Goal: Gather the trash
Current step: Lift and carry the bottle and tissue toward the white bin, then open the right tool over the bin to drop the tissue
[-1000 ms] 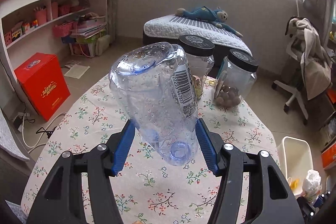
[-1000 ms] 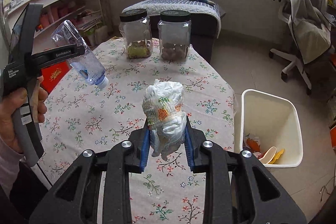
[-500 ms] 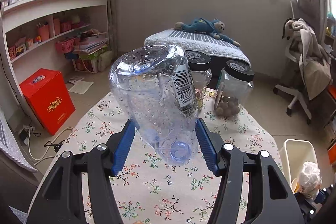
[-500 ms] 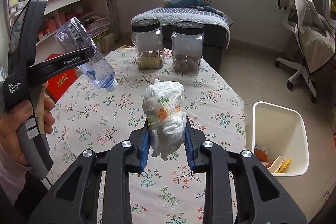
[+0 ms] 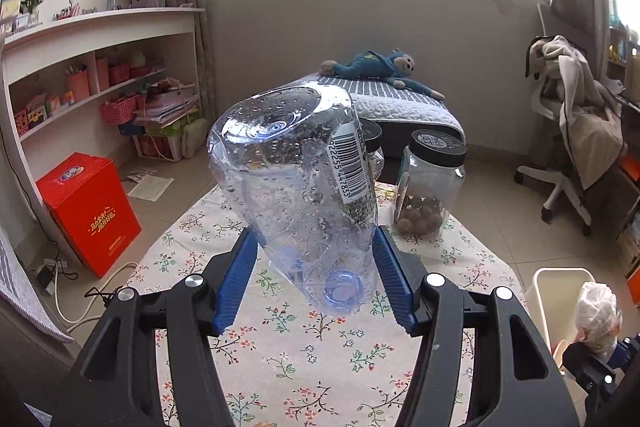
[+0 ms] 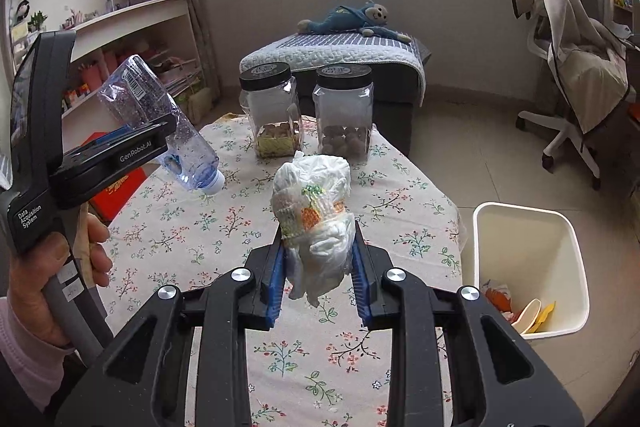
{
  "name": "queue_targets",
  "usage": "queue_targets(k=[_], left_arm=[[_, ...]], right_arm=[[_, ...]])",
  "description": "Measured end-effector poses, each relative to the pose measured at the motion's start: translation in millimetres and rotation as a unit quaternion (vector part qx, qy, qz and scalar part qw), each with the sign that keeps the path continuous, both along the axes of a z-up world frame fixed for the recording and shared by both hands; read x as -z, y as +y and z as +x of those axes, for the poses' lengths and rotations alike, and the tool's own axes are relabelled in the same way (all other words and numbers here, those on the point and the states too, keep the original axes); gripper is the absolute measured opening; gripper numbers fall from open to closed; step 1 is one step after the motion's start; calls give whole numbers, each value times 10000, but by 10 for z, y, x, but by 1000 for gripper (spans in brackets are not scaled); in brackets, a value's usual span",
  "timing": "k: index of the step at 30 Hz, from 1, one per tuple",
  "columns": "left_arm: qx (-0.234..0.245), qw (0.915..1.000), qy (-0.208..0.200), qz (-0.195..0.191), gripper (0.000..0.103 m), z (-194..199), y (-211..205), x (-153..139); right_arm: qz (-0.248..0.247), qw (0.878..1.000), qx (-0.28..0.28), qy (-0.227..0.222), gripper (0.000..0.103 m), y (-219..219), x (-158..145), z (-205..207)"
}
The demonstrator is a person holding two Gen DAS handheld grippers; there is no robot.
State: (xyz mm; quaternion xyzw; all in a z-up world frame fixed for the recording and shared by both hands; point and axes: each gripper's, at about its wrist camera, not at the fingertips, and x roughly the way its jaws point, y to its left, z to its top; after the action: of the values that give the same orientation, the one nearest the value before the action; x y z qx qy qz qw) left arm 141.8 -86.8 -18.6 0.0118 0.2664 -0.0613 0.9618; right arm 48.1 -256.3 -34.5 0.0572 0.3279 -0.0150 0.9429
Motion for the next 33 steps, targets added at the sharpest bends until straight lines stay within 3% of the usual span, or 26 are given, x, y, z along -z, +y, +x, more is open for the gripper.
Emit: queue_targets(k=[18,23,33], left_arm=[[253,9991,-309,126,59,-213,-348,-176],[453,9981,-402,139,59,-314,-562,-258],[813,9953,-506,151,59,-391,-1061,-340]], right_arm=[[265,9973,448,-520,27,-443,-224,-65],[115,9951,636,-752,27,-634,-374,-107],[-99,9868,1361,-875,27,-1428,-549,-101]])
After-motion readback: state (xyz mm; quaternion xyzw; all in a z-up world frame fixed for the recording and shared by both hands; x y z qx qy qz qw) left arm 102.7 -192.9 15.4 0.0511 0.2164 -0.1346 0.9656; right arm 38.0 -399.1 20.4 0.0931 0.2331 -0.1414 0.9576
